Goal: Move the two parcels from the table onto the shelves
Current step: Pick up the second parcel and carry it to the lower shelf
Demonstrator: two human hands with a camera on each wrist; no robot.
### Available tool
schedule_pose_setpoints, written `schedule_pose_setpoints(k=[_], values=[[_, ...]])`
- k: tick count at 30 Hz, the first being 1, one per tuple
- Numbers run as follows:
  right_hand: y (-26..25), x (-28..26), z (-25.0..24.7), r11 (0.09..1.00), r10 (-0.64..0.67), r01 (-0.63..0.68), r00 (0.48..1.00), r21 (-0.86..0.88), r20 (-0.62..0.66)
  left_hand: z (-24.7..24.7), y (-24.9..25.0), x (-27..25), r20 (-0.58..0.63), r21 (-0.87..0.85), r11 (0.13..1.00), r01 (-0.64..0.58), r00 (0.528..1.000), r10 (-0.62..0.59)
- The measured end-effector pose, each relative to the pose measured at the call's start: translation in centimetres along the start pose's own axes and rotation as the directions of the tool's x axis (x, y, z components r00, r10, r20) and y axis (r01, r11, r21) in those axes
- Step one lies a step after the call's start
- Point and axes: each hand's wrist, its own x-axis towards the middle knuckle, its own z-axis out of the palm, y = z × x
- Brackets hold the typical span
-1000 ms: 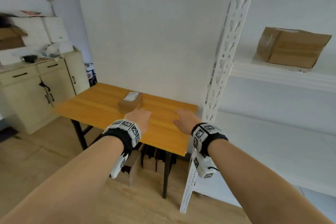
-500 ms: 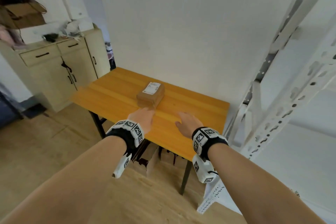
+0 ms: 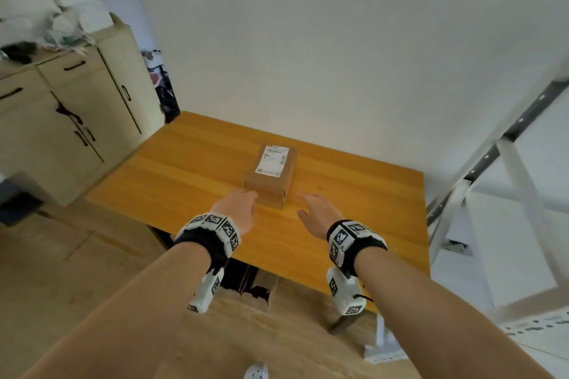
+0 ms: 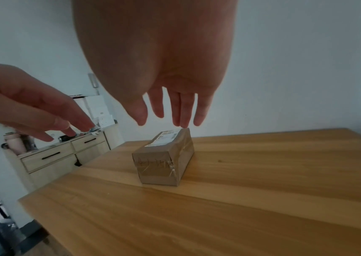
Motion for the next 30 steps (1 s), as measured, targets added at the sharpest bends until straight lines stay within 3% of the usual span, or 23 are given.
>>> schedule_pose_setpoints(k=[5, 11, 16, 20, 25, 30], values=[[-2.3, 5.6, 0.8, 0.991, 0.081, -0.085, 0.996, 0.104, 0.037, -0.7, -4.1, 6.0, 0.033, -0.234, 0.97, -0.067, 0.996, 0.077], [-3.3, 12.1, 1.8, 0.932, 0.175, -0.173, 0.984, 0.318, 0.025, 0.7, -6.7, 13.4, 0.099, -0.459, 0.888, -0.012, 0.993, 0.065], [-2.5, 16.0, 2.9, 0.783, 0.295, -0.245, 0.955, 0.571, 0.005, 2.1, -8.1, 17.8, 0.177, -0.563, 0.823, 0.076, 0.984, 0.03], [-1.8, 17.6, 3.7, 0.643, 0.327, -0.283, 0.942, 0.712, 0.078, 3.2, -8.7, 19.7, 0.261, -0.658, 0.737, 0.159, 0.965, 0.025], [-0.7, 18.7, 4.7, 0.468, 0.359, -0.323, 0.92, 0.823, 0.157, 3.8, -8.7, 20.7, 0.294, -0.767, 0.605, 0.215, 0.955, 0.032], [-0.2, 18.5, 5.0, 0.369, 0.346, -0.331, 0.916, 0.869, 0.202, 3.5, -8.5, 20.3, 0.329, -0.815, 0.508, 0.28, 0.944, 0.008]])
